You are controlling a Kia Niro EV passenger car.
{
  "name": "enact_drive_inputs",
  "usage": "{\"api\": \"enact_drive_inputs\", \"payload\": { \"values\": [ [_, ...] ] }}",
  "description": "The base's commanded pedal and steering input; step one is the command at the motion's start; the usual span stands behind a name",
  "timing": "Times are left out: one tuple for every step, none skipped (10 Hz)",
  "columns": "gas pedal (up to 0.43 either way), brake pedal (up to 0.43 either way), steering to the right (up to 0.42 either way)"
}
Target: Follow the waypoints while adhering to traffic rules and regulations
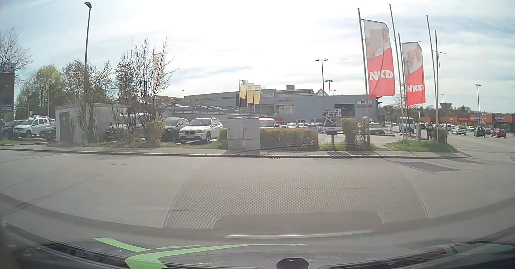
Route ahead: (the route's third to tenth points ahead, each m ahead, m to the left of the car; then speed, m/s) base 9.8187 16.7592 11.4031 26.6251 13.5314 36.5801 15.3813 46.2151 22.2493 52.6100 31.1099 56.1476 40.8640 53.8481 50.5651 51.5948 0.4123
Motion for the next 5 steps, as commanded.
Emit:
{"api": "enact_drive_inputs", "payload": {
  "values": [
    [0.0,0.061,-0.008],
    [0.0,0.0,-0.02],
    [0.0,0.0,-0.036],
    [0.059,0.0,-0.057],
    [0.24,0.0,-0.082]
  ]
}}
